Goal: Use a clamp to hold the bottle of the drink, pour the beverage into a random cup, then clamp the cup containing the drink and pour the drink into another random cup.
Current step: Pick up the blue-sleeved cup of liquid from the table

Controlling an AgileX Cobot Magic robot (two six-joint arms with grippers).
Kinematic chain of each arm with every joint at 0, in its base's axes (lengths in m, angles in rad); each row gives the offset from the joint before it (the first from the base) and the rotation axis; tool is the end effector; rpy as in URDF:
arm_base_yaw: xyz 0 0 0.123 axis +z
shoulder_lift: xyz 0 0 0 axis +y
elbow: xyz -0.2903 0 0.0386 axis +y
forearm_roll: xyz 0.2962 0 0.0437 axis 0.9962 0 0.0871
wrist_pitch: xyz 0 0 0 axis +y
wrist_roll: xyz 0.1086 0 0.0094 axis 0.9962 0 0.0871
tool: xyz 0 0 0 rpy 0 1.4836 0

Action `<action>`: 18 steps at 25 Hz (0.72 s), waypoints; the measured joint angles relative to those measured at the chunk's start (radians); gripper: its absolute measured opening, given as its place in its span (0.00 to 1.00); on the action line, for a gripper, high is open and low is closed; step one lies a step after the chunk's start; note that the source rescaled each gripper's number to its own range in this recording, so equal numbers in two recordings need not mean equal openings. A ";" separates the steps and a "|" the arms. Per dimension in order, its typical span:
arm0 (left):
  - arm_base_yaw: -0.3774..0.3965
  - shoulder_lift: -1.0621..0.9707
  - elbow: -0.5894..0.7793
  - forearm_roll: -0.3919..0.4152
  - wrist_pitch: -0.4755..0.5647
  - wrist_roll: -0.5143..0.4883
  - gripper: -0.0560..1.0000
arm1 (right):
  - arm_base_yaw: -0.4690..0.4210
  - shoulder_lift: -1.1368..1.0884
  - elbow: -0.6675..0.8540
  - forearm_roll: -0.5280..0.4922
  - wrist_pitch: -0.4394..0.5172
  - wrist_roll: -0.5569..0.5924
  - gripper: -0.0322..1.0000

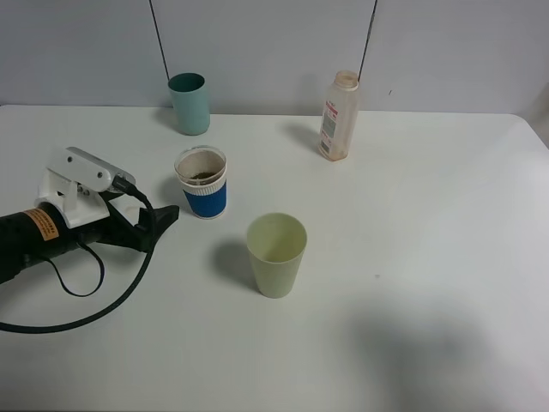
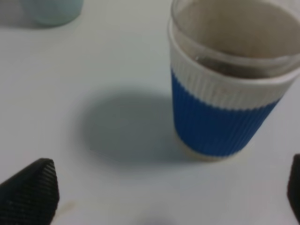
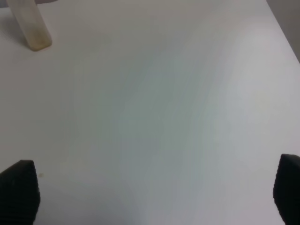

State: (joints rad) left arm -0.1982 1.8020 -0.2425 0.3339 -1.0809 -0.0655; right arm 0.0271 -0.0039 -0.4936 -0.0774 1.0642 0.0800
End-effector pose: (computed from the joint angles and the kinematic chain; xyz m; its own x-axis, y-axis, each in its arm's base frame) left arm 0.2355 -0.0794 0.0589 -0.3507 0.1643 -0.9220 0.4839 0.8747 -0.0282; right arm 0.0457 -0.0061 0.2901 -0.4582 0.0299 -0.8883 0.0524 0.9986 0.0065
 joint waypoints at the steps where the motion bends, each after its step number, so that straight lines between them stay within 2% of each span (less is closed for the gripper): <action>1: 0.000 0.000 0.000 0.000 0.000 0.000 1.00 | 0.000 0.000 0.000 0.000 0.000 0.000 1.00; 4: 0.000 0.068 0.000 0.003 -0.107 0.000 1.00 | 0.000 0.000 0.000 0.000 0.000 0.000 1.00; 14: 0.000 0.185 0.000 0.004 -0.122 0.000 1.00 | 0.000 0.000 0.000 0.000 0.000 0.000 1.00; 18: 0.000 0.185 -0.024 0.030 -0.122 0.011 1.00 | 0.000 0.000 0.000 0.000 0.000 0.000 1.00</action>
State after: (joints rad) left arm -0.1982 1.9870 -0.2670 0.3635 -1.2030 -0.0543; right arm 0.0271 -0.0039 -0.4936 -0.0774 1.0642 0.0800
